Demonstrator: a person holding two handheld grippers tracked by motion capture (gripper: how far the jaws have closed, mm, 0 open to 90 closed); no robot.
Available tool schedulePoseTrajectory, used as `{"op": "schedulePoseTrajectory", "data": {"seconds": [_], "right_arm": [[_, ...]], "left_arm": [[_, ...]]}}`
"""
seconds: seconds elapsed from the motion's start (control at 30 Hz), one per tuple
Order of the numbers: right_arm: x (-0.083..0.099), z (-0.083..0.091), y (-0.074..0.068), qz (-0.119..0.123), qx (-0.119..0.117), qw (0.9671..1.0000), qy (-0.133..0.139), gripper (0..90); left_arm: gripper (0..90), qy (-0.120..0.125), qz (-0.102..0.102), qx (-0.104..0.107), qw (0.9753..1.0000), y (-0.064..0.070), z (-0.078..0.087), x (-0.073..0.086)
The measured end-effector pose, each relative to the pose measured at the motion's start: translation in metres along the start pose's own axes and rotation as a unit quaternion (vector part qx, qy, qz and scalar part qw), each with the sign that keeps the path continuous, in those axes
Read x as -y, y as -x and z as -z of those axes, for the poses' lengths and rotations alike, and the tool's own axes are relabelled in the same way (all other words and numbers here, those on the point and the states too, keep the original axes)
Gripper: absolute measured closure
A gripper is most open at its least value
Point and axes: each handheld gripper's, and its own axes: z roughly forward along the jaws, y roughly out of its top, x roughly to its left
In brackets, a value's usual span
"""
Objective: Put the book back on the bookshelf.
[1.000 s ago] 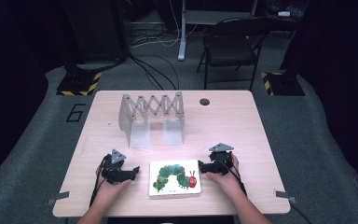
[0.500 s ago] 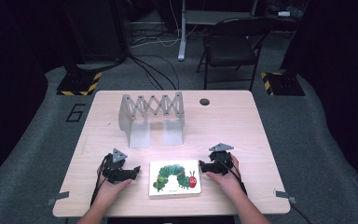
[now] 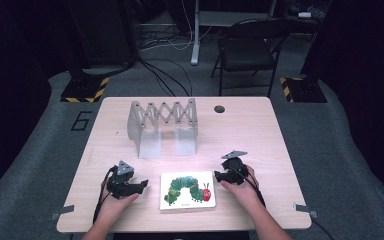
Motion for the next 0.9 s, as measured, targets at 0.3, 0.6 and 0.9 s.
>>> {"op": "schedulePoseTrajectory", "data": {"seconds": [0.3, 0.6, 0.9], "right_arm": [[-0.002, 0.008, -0.005, -0.002, -0.015, 0.9999, -0.004, 45.0], [-0.003, 0.015, -0.005, 0.004, -0.021, 0.9998, 0.0, 45.5], [-0.005, 0.019, -0.005, -0.006, -0.028, 0.9996, 0.004, 45.5]], "left_arm": [[33.9, -0.003, 0.015, 0.025, 0.9996, 0.004, 0.005, -0.002], [35.3, -0.011, 0.009, 0.039, 0.9991, 0.012, 0.007, -0.004], [36.9, -0.013, -0.004, 0.048, 0.9988, 0.022, 0.009, -0.004]]}}
